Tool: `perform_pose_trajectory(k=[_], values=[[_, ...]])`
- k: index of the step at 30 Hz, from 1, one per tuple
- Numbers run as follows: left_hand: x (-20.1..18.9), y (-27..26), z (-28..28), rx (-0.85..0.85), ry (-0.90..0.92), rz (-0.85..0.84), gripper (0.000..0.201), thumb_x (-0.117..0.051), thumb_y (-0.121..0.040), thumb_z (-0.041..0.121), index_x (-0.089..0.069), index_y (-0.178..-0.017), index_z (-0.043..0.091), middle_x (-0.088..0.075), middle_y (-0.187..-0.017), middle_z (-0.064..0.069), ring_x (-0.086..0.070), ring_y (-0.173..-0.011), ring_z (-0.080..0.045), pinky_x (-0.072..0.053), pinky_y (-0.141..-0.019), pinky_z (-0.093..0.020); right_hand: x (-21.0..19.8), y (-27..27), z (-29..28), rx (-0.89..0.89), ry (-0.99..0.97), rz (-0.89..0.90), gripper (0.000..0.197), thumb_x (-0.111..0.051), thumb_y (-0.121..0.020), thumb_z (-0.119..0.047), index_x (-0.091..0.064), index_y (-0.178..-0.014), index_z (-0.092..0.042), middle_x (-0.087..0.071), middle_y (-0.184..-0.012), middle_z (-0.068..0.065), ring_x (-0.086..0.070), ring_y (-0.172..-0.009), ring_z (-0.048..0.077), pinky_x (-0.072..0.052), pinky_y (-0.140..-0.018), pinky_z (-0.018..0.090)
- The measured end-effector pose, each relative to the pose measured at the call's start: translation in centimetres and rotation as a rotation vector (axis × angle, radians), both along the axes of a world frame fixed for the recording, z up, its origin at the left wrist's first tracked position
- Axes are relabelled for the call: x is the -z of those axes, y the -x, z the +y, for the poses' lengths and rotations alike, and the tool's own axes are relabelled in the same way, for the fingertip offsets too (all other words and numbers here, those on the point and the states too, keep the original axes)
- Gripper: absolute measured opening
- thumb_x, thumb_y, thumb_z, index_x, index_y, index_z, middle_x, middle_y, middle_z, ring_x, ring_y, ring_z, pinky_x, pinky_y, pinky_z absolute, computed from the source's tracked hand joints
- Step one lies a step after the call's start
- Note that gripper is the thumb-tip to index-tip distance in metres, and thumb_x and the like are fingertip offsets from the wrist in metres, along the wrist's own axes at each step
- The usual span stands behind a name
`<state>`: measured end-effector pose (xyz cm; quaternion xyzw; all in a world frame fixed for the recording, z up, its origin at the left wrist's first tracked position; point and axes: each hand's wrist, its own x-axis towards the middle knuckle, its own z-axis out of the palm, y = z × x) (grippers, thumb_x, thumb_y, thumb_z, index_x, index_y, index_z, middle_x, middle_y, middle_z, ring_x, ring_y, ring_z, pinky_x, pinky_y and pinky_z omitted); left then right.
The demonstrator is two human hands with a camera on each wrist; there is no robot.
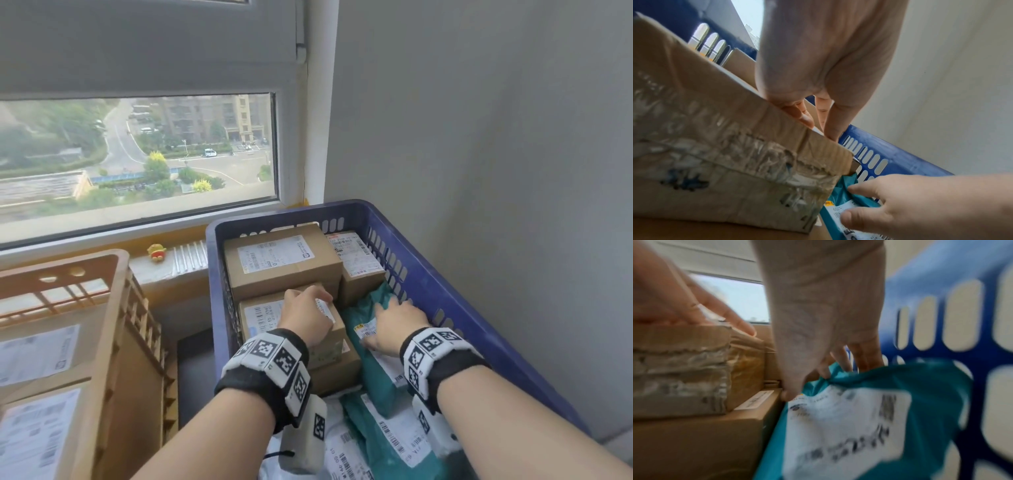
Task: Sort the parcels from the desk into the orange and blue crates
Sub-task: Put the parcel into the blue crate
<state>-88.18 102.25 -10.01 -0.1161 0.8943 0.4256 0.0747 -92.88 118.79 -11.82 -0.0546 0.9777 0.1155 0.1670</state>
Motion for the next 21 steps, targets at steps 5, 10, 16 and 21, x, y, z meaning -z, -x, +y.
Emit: perform_pose_trajectory(k=[5, 10, 16, 21], values=[[0.2, -0.1, -0.1, 0.008, -0.005, 0.001, 0.038, -0.062, -0.088, 0.010, -0.056, -0.119, 0.032, -0.034, -0.131, -0.002, -0.046, -0.117, -0.020, -0.040, -0.085, -0.024, 3.0, 0.2, -0.8, 0.067, 0.012, -0.084, 0.071, -0.068, -0.086, -0.032, -0.038, -0.146, -0.011, -0.038, -0.149, 0.013, -0.042, -0.133, 0.029, -0.037, -0.093, 0.030], [0.4, -0.3, 0.0, 0.014, -0.005, 0.012, 0.037, -0.061, -0.090, 0.013, -0.054, -0.120, 0.032, -0.033, -0.129, 0.000, -0.046, -0.117, -0.020, -0.036, -0.084, -0.022, 2.1, -1.4, -1.0, 0.086, -0.057, -0.093, 0.059, -0.035, -0.101, -0.054, -0.043, -0.147, -0.019, -0.037, -0.152, 0.009, -0.028, -0.139, 0.028, -0.029, -0.109, 0.034], [0.6, -0.2, -0.1, 0.023, 0.004, 0.012, 0.036, -0.061, -0.090, 0.014, -0.054, -0.120, 0.032, -0.032, -0.130, -0.001, -0.046, -0.117, -0.021, -0.036, -0.083, -0.022, 2.6, -1.1, -1.2, 0.020, -0.119, -0.248, 0.047, -0.034, -0.105, -0.035, -0.042, -0.147, -0.017, -0.022, -0.155, 0.011, -0.026, -0.142, 0.028, -0.033, -0.112, 0.039], [0.7, -0.1, -0.1, 0.030, 0.008, 0.014, 0.035, -0.060, -0.090, 0.015, -0.054, -0.119, 0.033, -0.032, -0.128, 0.000, -0.046, -0.116, -0.021, -0.042, -0.088, -0.025, 2.3, -1.3, -1.4, -0.012, -0.142, -0.311, 0.052, -0.027, -0.106, -0.019, -0.018, -0.157, -0.009, -0.008, -0.163, 0.014, -0.007, -0.149, 0.035, -0.022, -0.119, 0.050]])
